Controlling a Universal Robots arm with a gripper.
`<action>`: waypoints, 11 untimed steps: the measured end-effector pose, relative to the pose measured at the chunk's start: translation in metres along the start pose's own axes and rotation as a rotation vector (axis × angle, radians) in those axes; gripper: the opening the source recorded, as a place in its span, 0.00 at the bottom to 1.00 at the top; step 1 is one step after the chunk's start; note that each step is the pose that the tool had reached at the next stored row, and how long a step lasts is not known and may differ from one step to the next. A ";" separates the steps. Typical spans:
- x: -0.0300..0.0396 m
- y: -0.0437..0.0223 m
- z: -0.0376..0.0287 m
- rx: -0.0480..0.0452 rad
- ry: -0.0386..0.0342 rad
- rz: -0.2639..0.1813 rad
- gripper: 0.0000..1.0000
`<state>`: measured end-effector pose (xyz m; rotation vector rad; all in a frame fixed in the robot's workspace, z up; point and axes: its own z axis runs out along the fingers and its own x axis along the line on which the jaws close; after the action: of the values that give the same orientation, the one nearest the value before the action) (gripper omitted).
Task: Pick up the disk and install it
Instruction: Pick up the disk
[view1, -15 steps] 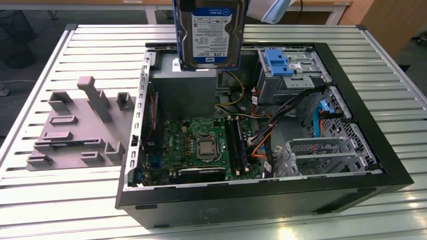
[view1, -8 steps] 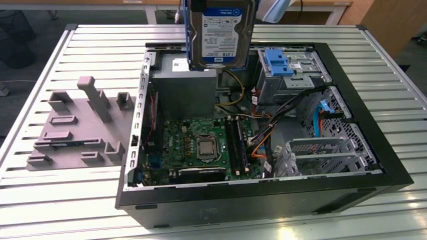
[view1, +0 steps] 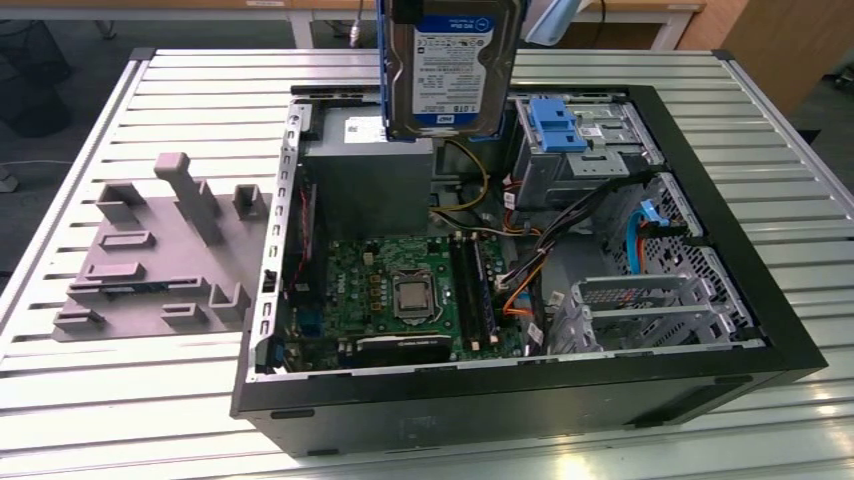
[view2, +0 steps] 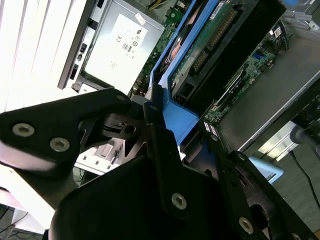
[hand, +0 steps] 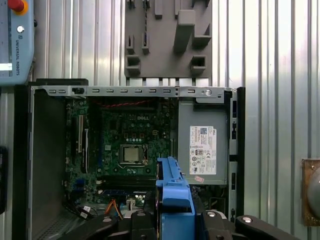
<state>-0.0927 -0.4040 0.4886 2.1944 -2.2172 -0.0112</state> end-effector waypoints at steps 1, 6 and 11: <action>0.0000 0.0000 0.0001 0.0001 -0.0001 0.000 0.37; 0.0000 -0.0003 0.0000 0.0000 0.0000 0.000 0.37; 0.0000 -0.0012 0.0000 0.0000 -0.0001 0.000 0.37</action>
<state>-0.0916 -0.4040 0.4886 2.1945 -2.2172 -0.0112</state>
